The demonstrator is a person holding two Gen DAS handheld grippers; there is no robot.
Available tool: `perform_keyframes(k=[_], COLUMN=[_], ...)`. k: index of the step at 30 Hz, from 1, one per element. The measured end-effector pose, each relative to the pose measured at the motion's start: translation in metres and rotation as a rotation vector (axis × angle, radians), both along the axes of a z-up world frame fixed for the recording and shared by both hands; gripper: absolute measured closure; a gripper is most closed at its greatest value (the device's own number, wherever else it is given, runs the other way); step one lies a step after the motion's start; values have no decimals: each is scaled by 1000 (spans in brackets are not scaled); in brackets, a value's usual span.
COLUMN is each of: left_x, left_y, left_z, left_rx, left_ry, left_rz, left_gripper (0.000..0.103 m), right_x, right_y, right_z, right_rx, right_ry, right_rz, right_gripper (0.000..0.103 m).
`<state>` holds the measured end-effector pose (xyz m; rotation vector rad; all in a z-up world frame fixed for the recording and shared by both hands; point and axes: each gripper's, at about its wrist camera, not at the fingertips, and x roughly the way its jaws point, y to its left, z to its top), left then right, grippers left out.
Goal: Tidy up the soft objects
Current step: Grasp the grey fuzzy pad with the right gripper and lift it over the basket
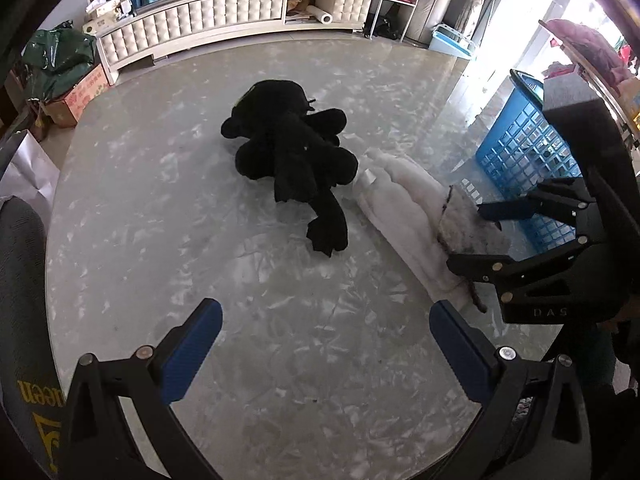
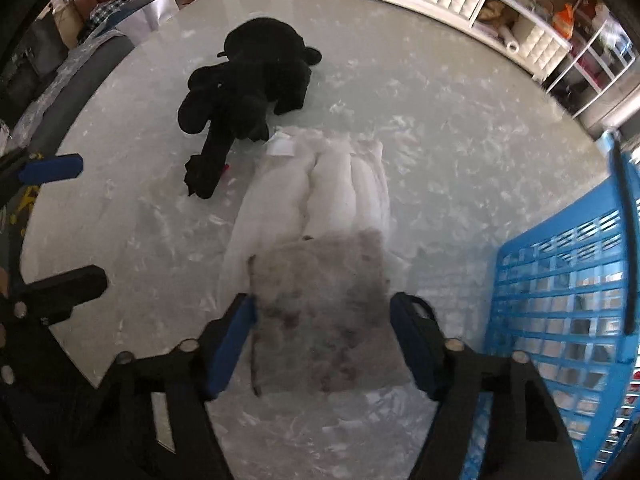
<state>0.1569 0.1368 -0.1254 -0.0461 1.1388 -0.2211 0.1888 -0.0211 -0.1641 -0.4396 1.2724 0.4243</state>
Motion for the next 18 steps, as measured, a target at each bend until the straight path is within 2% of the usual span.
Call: perform_keyframes(k=[3,10,18], left_x=[1,3,12], left_y=[0,4,10], left_z=[-1,3,12], left_rx=[-4,-15,-18], left_ry=[1,-8,-25], left_rz=[-4,3,21], left_gripper=[0,0,0], right_x=[2,-4,-9], right_y=[-2,-3,-18], right_z=[-6,0,28], right_rx=[14,45,105], right_ry=[27,19,-22], right_rz=[-9,-5,-4], right_gripper=[61,81,90])
